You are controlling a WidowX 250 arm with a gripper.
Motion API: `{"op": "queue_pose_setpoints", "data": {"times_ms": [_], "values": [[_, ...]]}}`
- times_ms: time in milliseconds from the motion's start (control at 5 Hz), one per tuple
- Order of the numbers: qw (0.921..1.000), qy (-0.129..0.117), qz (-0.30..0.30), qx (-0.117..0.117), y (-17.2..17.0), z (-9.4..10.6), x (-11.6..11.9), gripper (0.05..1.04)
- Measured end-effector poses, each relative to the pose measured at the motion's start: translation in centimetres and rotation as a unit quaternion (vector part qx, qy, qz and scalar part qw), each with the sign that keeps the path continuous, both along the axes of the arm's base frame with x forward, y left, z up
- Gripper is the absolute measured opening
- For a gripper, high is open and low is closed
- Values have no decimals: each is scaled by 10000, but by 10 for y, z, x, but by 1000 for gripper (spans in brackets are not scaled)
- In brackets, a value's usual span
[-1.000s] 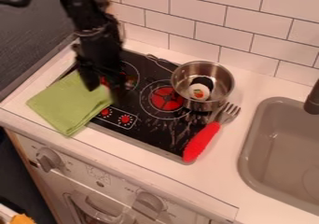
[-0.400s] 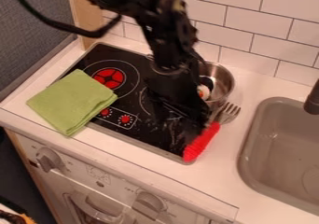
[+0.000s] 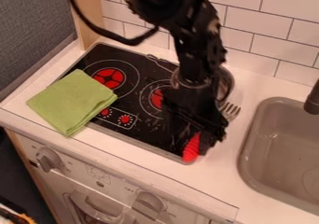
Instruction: Moved the red fork to the top left corner of the stove
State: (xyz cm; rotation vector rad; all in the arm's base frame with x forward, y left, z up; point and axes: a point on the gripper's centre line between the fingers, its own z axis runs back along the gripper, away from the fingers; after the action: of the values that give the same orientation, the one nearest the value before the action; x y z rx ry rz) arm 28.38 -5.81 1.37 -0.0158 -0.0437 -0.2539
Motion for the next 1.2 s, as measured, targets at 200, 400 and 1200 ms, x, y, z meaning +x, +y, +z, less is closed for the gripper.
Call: {"op": "queue_pose_setpoints", "data": {"times_ms": [200, 400, 1200], "values": [[10000, -8, 45, 79, -3, -3, 1, 998], [9999, -7, 28, 108, -7, -6, 1, 936], [9991, 11, -317, 296, -21, -6, -6, 420]]}}
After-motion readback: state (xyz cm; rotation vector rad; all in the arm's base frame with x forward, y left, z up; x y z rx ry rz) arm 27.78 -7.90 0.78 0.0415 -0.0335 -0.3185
